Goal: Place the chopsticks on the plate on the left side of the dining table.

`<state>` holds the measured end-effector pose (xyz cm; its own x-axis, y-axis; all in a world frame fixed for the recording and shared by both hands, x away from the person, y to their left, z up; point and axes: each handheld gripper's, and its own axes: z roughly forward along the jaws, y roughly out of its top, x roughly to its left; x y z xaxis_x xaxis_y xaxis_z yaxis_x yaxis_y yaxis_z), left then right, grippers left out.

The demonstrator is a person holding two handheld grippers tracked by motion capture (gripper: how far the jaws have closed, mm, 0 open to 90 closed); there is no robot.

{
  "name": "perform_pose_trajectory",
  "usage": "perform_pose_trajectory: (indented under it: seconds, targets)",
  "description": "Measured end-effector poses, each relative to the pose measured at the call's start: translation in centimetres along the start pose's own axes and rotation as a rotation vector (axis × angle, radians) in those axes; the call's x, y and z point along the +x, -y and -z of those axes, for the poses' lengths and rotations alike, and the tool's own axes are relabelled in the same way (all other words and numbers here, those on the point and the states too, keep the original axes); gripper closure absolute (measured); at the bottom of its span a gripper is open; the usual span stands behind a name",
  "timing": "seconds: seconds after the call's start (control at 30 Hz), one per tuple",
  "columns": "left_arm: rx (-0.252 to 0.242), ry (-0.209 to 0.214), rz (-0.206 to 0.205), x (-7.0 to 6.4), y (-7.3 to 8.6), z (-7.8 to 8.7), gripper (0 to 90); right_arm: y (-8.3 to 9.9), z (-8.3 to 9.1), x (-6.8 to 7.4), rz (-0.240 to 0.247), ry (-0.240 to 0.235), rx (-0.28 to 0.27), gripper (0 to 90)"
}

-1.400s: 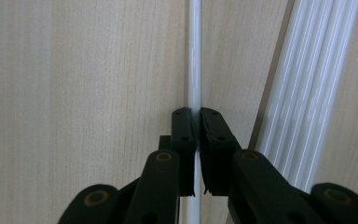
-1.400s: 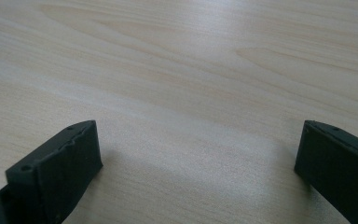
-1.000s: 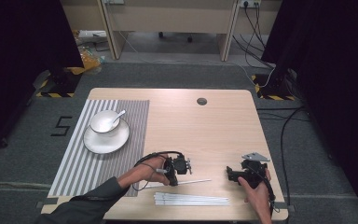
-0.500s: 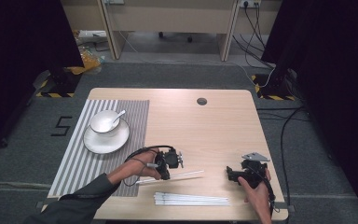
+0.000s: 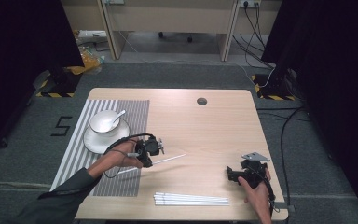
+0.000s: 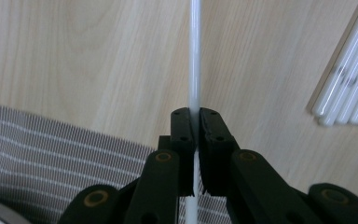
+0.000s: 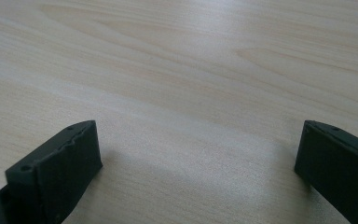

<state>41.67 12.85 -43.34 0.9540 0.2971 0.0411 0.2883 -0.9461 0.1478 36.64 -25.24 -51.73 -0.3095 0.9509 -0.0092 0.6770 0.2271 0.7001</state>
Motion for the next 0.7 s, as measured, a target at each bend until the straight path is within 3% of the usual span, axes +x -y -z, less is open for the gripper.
perform_pose_trajectory:
  seconds: [0.7]
  targets:
    - [-0.003,-0.032,0.118,3.2,5.3,1.3,84.6,0.0,0.0,0.0,0.0,0.0,0.0,0.3]
